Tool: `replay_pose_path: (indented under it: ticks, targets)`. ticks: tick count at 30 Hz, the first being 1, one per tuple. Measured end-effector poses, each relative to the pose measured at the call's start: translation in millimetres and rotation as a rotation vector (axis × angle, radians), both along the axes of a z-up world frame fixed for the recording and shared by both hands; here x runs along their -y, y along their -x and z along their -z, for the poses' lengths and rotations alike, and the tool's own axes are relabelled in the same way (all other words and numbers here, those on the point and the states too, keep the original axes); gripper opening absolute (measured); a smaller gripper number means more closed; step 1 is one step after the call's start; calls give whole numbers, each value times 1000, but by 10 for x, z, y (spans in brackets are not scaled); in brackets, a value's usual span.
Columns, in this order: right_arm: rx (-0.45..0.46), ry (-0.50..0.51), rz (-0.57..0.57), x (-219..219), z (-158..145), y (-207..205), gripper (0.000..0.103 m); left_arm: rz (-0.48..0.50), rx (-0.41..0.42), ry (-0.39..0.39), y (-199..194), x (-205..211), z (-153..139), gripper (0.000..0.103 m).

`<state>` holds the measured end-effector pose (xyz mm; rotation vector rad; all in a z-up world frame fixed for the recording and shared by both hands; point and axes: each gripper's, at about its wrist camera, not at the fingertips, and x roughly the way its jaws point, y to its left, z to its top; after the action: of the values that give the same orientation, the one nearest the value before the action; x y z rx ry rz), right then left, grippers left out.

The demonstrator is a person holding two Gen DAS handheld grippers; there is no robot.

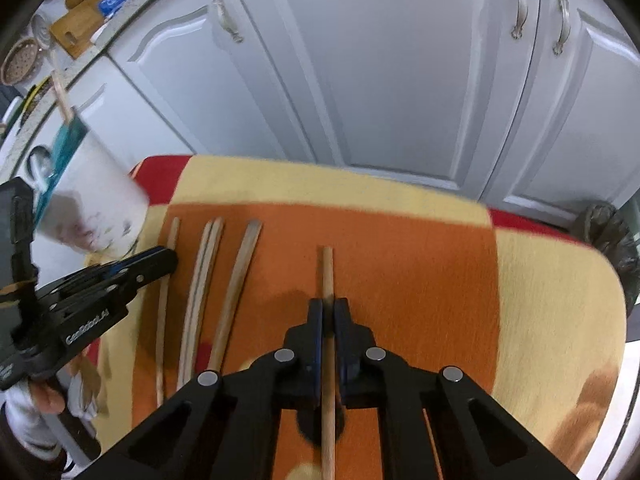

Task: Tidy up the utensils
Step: 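Grasp a chopstick with the left tool while the right grasps another chopstick, then lift both chopsticks up over the floral holder with both tools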

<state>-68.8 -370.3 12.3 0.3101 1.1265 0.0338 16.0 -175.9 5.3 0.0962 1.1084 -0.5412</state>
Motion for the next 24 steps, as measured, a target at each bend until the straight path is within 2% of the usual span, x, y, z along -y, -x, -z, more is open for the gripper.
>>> replay_pose_path:
  ticks: [3,7,9,12,13,14,16,19,21,24]
  targets:
    - [-11,-30,-33,-55,-2,184,5,44,-16,-2,259,-109,-16,6]
    - [-29,5,-69,-144,5,304,6,69,-34,-22,480,-183,-53,7]
    - [-31,15,-69,-168,9,272,10,69,-41,-39,462,-134,-59,10]
    - [-17,45,-76,-229,15,239,10,83,-25,-54,432,34,-67,21]
    - [-5,58,-82,-259,17,240,8,88,-8,-61,446,61,-64,21]
    - [-4,67,-79,-269,20,241,6,93,17,-70,465,66,-54,20]
    - [-3,53,-65,-262,13,226,5,103,47,-86,502,68,-45,6]
    - [49,8,-52,-222,-147,332,5,95,-3,-6,524,-87,-139,5]
    - [94,5,-57,-218,-331,424,5,93,27,9,572,-150,-280,4]
    - [156,-9,-63,-225,-595,544,5,89,70,80,667,-326,-569,4]
